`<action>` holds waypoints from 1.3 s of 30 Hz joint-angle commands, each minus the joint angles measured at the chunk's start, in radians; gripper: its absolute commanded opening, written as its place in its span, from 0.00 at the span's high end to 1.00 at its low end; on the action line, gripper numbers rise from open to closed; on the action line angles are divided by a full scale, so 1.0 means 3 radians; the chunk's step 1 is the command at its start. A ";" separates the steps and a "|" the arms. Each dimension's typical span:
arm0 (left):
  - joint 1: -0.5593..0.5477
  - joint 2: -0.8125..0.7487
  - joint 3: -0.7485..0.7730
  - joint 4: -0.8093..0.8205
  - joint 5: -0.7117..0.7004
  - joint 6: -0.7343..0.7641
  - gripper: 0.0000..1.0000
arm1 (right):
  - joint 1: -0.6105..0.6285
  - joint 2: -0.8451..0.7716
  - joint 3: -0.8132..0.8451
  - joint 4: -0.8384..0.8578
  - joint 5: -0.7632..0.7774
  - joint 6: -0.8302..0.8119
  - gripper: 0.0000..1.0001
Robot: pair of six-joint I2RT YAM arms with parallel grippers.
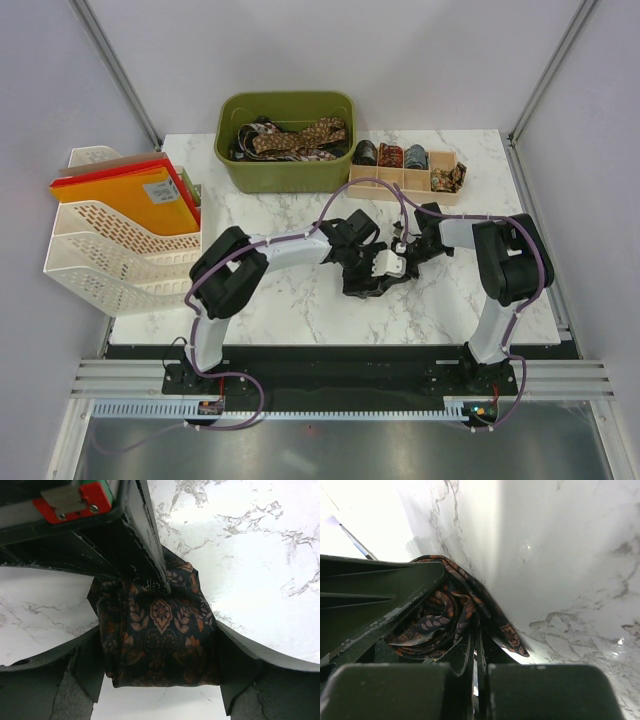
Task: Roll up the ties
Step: Roll the tie at the center of the board.
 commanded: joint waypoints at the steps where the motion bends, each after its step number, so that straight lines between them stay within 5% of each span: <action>1: -0.0029 -0.0238 -0.0159 0.0092 -0.0011 0.0011 0.15 | -0.0032 0.0118 0.0031 0.0128 0.0499 -0.0148 1.00; 11: -0.0024 -0.0581 -0.0394 0.0486 -0.0052 0.0175 0.00 | -0.0037 0.0144 0.0046 0.0107 0.0530 -0.0158 1.00; 24: -0.0132 -0.0474 -0.0461 0.0461 0.0051 0.0743 0.02 | -0.0037 0.0164 0.0067 0.0112 0.0458 -0.0148 1.00; 36: -0.0152 -0.0136 -0.0266 0.0205 -0.0297 0.0145 0.37 | -0.0052 0.0159 0.0113 0.0127 0.0382 -0.0097 1.00; 39: -0.0142 -0.0095 -0.0246 0.0098 -0.0312 -0.0065 0.52 | -0.0067 0.0057 0.0103 0.0133 0.0392 -0.0066 0.94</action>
